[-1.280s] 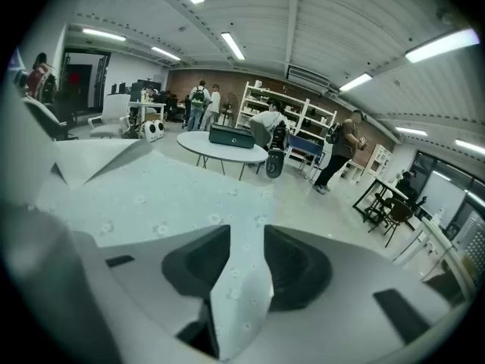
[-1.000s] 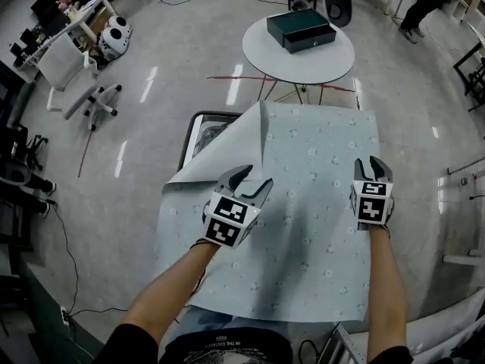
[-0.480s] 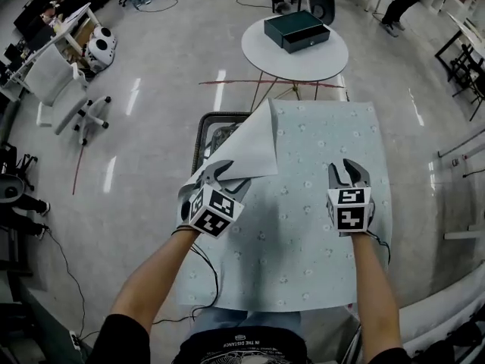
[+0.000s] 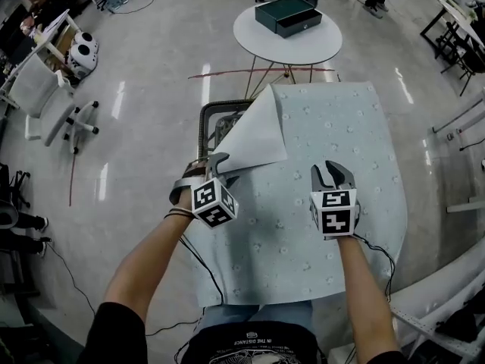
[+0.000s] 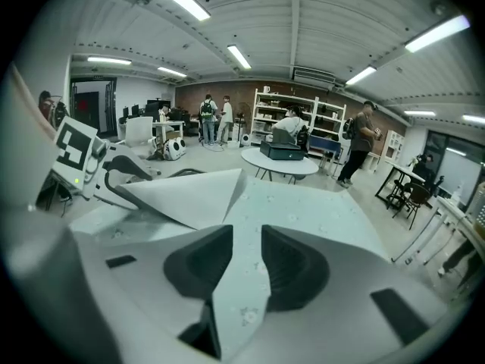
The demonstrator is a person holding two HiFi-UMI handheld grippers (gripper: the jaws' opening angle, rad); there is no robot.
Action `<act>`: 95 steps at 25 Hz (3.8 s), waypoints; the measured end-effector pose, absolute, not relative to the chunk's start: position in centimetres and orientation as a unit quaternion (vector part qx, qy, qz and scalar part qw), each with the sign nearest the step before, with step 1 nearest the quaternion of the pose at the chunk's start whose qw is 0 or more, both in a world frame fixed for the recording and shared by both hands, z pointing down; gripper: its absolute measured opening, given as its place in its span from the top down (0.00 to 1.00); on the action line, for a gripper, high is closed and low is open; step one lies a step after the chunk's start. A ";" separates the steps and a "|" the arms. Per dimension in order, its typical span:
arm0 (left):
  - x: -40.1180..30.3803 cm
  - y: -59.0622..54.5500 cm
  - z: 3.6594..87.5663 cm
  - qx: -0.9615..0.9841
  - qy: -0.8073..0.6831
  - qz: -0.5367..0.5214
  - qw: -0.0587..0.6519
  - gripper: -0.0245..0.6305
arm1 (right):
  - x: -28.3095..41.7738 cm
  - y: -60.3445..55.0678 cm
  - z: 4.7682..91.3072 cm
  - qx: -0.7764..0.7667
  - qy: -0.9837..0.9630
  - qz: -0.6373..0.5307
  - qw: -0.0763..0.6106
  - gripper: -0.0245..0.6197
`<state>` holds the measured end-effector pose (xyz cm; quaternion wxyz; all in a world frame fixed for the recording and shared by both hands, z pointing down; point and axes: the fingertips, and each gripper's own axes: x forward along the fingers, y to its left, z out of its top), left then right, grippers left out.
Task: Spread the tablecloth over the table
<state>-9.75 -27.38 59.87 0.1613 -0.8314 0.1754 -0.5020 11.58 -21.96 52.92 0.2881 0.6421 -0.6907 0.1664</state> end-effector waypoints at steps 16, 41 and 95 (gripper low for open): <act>-11.8 -29.8 60.1 -0.838 0.207 -0.468 0.191 0.74 | 7.9 -21.2 55.1 0.653 -0.675 0.196 0.281 0.79; -19.6 -38.2 58.3 -0.848 0.421 -0.218 -0.237 0.86 | 2.7 -23.8 56.4 0.624 -0.693 0.202 0.300 0.79; -9.8 -17.7 36.7 -0.868 0.467 -0.144 -0.092 0.80 | 9.8 -11.3 38.0 0.631 -0.747 0.129 0.165 0.95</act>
